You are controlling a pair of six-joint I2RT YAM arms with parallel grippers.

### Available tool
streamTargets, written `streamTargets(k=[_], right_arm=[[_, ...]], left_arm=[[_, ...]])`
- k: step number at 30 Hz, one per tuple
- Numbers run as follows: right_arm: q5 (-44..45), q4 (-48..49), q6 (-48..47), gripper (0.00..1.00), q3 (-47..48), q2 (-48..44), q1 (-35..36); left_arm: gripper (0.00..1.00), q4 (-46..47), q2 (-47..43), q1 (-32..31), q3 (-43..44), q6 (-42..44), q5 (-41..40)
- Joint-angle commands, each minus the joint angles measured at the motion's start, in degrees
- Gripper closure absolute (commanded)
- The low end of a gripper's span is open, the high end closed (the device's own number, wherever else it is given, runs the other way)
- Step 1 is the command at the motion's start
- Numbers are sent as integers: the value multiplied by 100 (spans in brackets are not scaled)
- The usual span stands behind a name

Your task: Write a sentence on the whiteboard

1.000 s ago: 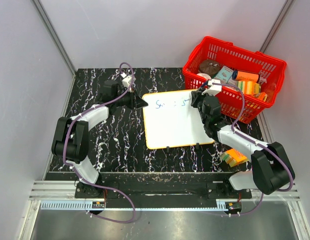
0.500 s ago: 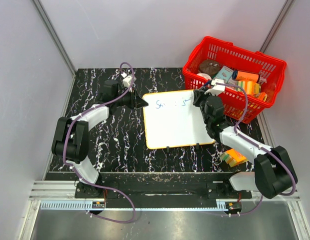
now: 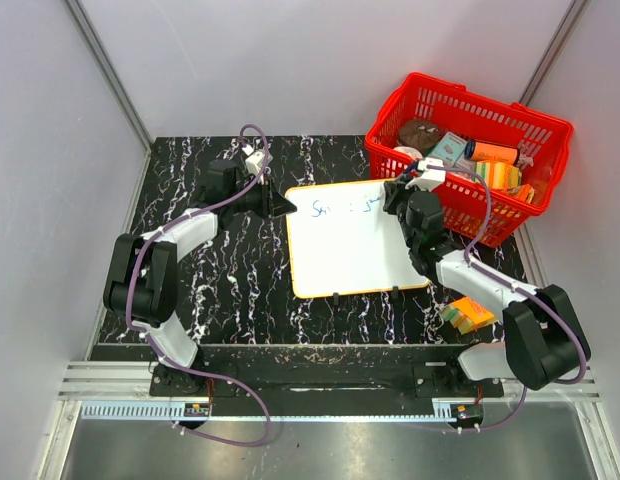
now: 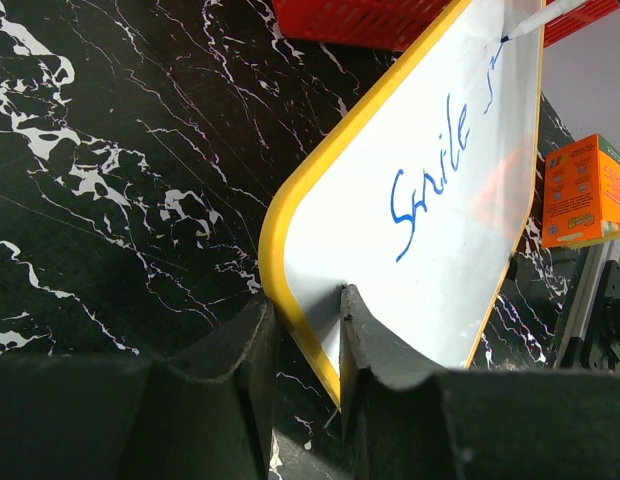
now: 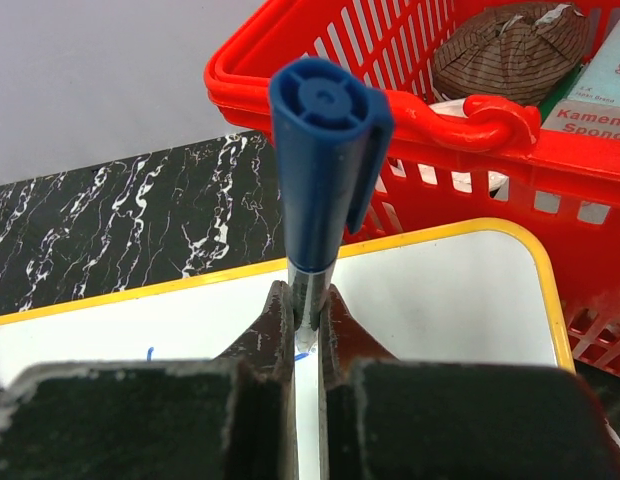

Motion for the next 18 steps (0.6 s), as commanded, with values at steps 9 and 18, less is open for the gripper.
streamTargets(k=[9, 18], right_arm=[[-52, 358, 38, 100, 256, 106, -38], [-140, 279, 73, 100, 195, 123, -38]], left_arm=[[100, -627, 358, -329, -134, 953, -716], [100, -627, 367, -329, -125, 953, -725]])
